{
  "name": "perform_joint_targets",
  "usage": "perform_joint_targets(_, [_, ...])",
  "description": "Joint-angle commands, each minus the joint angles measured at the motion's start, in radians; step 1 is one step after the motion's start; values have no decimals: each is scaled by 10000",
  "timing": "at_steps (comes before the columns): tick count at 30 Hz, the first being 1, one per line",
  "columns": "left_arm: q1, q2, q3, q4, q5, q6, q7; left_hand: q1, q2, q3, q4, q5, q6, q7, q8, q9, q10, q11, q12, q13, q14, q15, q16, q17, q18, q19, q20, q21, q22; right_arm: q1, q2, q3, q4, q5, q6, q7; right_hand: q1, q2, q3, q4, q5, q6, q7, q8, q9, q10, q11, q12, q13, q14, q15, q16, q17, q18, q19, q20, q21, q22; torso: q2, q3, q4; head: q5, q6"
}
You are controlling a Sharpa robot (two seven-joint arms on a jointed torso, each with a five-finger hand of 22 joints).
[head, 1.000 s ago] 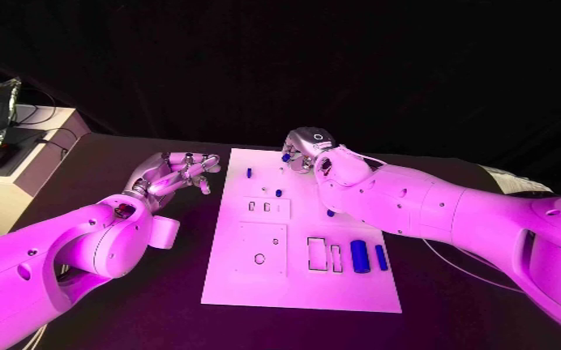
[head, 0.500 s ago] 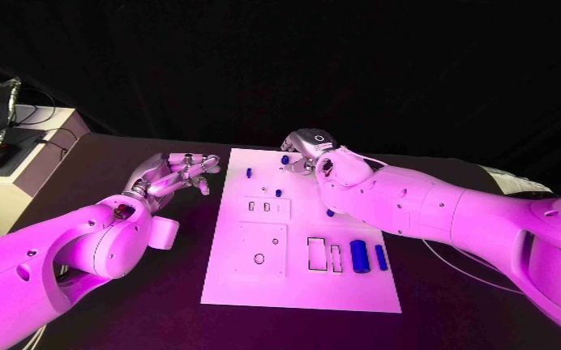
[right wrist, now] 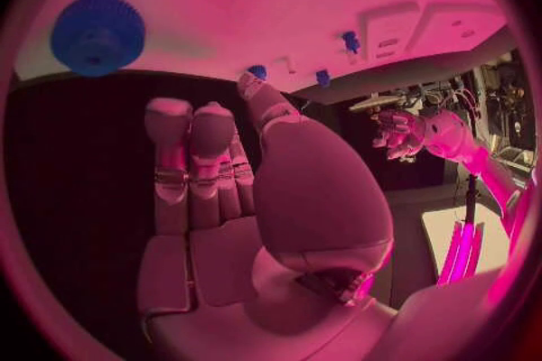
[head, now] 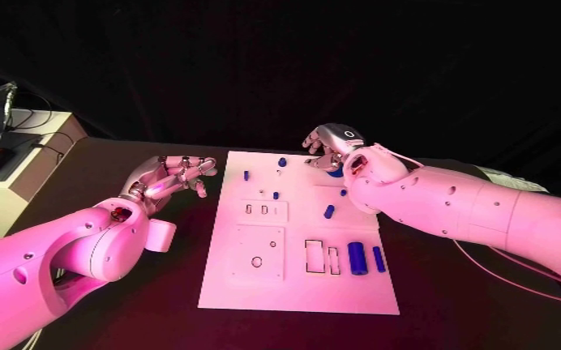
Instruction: Assemble the parts on the task board
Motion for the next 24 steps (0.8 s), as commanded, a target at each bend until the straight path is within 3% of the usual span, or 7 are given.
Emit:
perform_joint_targets(1, [8,-9,8,6,-93,539,326,-39,-127,-51,-55,5,-81,-46,7,1,-169,21,39,15,-116,11,6,-24,97,-109,4,33,-18,118,-515,26,393,1923,148,600,-148,-103,-450,-146,30,69,-117,65,9,1936,-681,1417,1118,11,-315,201,161,-348,633,-320,849,989,2,34,-86,-40,51])
perform_joint_targets(2, [8,-15,8,6,-115,605,363,-47,-141,-72,-63,1,-98,-56,7,1,-201,28,41,17,-149,20,-10,-32,93,-128,11,35,-19,156,-699,32,498,2161,340,606,16,813,-796,-282,300,175,-92,304,98,-832,-724,4879,5119,-198,-354,570,581,-748,595,-594,1633,1067,6,42,-111,-42,70])
perform_joint_targets(3, [7,-22,8,8,-143,648,385,-52,-152,-90,-72,3,-122,-62,4,0,-205,29,45,19,-169,23,-18,-37,91,-141,16,40,-18,188,-865,37,579,2340,541,590,-238,338,-1132,-329,91,-117,-84,166,26,-576,-644,6554,6610,-164,-300,789,827,-785,638,-593,2322,1192,7,46,-119,-54,81])
perform_joint_targets(4, [7,-27,8,10,-166,667,395,-52,-156,-99,-78,1,-135,-66,4,0,-191,24,48,20,-173,22,-18,-39,91,-146,17,43,-18,204,-954,39,613,2427,659,571,-353,480,-1111,-284,144,-83,20,228,51,-1507,-546,8589,8906,-220,-242,1279,1440,-806,691,-531,3088,1293,12,59,-143,-52,93])
perform_joint_targets(7, [7,-39,8,9,-217,692,400,-26,-127,-116,-118,1,-170,-90,8,1,67,-60,102,31,-147,-28,18,-27,89,-142,-1,84,-3,258,-1287,47,638,2772,1150,433,-582,169,-1074,-98,148,-340,-9,268,27,-87,-413,10529,11104,-127,-67,2229,3378,-858,689,-333,4860,1602,28,83,-182,-69,104])
perform_joint_targets(11, [6,-38,8,-5,-248,677,391,-22,-88,-143,-151,4,-183,-86,8,1,35,-47,70,24,-148,-27,49,-12,75,-148,-24,127,11,288,-1501,51,502,3118,1628,189,-575,11,-956,97,304,-477,-2,405,18,291,-389,10752,11988,-41,28,2385,4307,-869,572,-190,5993,1752,39,115,-195,-59,97])
perform_joint_targets(24, [-6,-5,7,-81,-265,650,327,-25,-61,-166,-181,6,-174,-74,14,3,-88,-14,71,21,-160,-9,58,-13,75,-154,-27,157,13,287,-1309,49,40,3449,2423,-433,-701,-92,-949,209,598,-707,57,414,11,659,-340,10951,12595,101,94,2615,5457,-936,615,-109,6767,1892,35,78,-156,-67,5])
